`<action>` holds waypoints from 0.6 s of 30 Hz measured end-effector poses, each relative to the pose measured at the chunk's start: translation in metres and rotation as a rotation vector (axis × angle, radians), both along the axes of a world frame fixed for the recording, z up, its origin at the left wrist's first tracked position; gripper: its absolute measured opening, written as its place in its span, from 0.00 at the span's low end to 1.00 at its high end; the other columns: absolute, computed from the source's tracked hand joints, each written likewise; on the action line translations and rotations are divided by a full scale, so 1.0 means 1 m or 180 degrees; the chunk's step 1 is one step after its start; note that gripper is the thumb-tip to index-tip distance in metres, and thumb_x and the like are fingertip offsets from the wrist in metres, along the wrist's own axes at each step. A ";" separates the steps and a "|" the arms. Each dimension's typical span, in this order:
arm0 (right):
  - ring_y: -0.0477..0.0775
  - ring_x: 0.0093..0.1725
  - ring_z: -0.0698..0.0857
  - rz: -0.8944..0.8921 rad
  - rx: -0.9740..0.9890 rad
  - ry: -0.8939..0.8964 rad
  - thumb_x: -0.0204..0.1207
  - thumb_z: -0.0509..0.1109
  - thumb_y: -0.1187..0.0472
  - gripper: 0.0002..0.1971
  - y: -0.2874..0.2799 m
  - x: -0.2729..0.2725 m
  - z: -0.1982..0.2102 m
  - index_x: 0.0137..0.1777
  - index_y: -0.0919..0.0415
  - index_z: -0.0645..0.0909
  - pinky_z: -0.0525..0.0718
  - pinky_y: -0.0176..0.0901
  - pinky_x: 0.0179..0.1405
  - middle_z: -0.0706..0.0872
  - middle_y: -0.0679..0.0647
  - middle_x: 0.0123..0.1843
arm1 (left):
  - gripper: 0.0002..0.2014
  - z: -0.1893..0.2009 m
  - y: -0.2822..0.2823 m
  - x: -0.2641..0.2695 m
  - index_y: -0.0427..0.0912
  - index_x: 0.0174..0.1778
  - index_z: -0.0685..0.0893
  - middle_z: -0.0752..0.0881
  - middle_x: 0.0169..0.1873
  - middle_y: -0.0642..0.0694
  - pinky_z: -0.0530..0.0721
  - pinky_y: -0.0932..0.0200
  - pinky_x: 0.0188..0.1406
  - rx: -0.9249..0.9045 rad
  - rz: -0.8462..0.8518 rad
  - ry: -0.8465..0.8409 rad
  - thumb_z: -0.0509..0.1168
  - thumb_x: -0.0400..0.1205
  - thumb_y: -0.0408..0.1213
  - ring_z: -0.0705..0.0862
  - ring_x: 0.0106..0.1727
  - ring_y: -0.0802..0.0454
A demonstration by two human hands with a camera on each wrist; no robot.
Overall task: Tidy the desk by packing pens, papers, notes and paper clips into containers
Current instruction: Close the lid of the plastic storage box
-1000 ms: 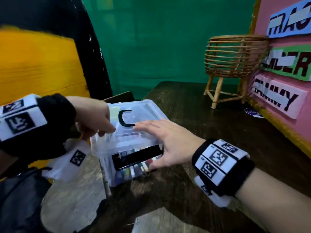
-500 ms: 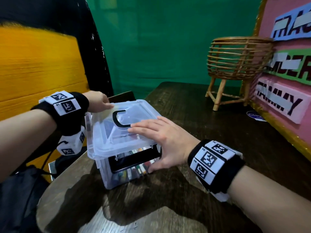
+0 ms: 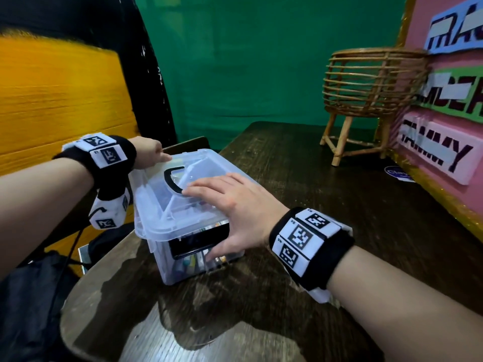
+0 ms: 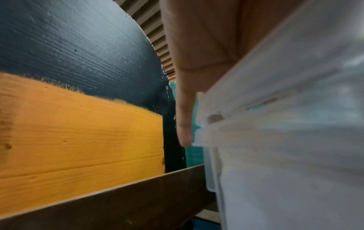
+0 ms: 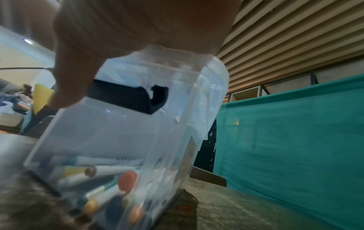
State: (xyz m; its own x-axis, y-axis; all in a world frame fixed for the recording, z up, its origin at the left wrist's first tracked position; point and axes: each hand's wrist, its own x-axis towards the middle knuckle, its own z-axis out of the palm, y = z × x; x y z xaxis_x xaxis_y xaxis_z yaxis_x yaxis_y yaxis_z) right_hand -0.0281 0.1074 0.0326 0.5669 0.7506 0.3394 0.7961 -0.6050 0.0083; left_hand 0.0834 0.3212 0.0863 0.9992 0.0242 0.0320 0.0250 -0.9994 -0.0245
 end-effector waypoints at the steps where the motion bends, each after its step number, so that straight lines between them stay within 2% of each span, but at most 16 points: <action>1: 0.54 0.73 0.72 0.0038 0.0077 -0.0070 0.55 0.80 0.39 0.49 -0.001 -0.001 -0.003 0.76 0.54 0.66 0.64 0.53 0.77 0.73 0.53 0.75 | 0.24 -0.001 0.000 0.001 0.30 0.62 0.78 0.83 0.59 0.32 0.75 0.52 0.57 -0.0010 0.0024 -0.0015 0.52 0.86 0.49 0.80 0.61 0.37; 4: 0.59 0.71 0.74 0.0107 0.0265 -0.0219 0.54 0.83 0.51 0.47 -0.001 -0.007 -0.019 0.75 0.59 0.68 0.70 0.54 0.71 0.74 0.58 0.72 | 0.24 -0.003 0.001 0.007 0.28 0.63 0.76 0.82 0.60 0.30 0.76 0.51 0.58 -0.0056 0.0083 -0.0046 0.52 0.87 0.47 0.79 0.61 0.35; 8: 0.63 0.66 0.79 0.0022 0.0540 -0.0407 0.52 0.81 0.68 0.41 -0.003 -0.010 -0.030 0.70 0.64 0.74 0.76 0.55 0.67 0.78 0.63 0.67 | 0.22 -0.003 0.003 0.011 0.32 0.64 0.77 0.80 0.63 0.31 0.75 0.51 0.60 -0.0144 -0.0100 -0.0095 0.55 0.86 0.47 0.78 0.63 0.36; 11: 0.66 0.62 0.80 0.0115 0.0681 -0.0350 0.51 0.80 0.70 0.38 0.002 -0.013 -0.031 0.66 0.67 0.75 0.79 0.57 0.64 0.79 0.65 0.63 | 0.20 -0.005 0.001 0.011 0.35 0.67 0.79 0.80 0.67 0.36 0.73 0.53 0.66 -0.0068 -0.0261 -0.0056 0.55 0.86 0.44 0.77 0.68 0.38; 16: 0.63 0.63 0.79 0.0087 0.0698 -0.0166 0.57 0.78 0.69 0.35 0.008 -0.018 -0.032 0.68 0.66 0.75 0.76 0.54 0.67 0.79 0.63 0.64 | 0.18 -0.003 0.003 0.008 0.35 0.66 0.80 0.81 0.67 0.38 0.73 0.56 0.66 -0.0170 -0.0318 -0.0053 0.55 0.87 0.41 0.78 0.67 0.40; 18: 0.62 0.61 0.80 0.0143 0.0834 -0.0083 0.60 0.76 0.69 0.32 0.006 -0.018 -0.031 0.67 0.67 0.77 0.79 0.54 0.64 0.81 0.62 0.60 | 0.19 -0.007 0.004 0.009 0.36 0.69 0.78 0.79 0.69 0.38 0.71 0.56 0.68 -0.0241 -0.0271 0.0055 0.52 0.87 0.41 0.76 0.69 0.41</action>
State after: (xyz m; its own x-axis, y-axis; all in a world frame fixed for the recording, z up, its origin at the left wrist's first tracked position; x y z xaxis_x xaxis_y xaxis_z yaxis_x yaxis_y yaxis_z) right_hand -0.0458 0.1135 0.0017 0.5235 0.6595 0.5394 0.8239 -0.5533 -0.1231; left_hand 0.0920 0.3250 0.0793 0.9981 -0.0589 0.0160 -0.0597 -0.9969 0.0515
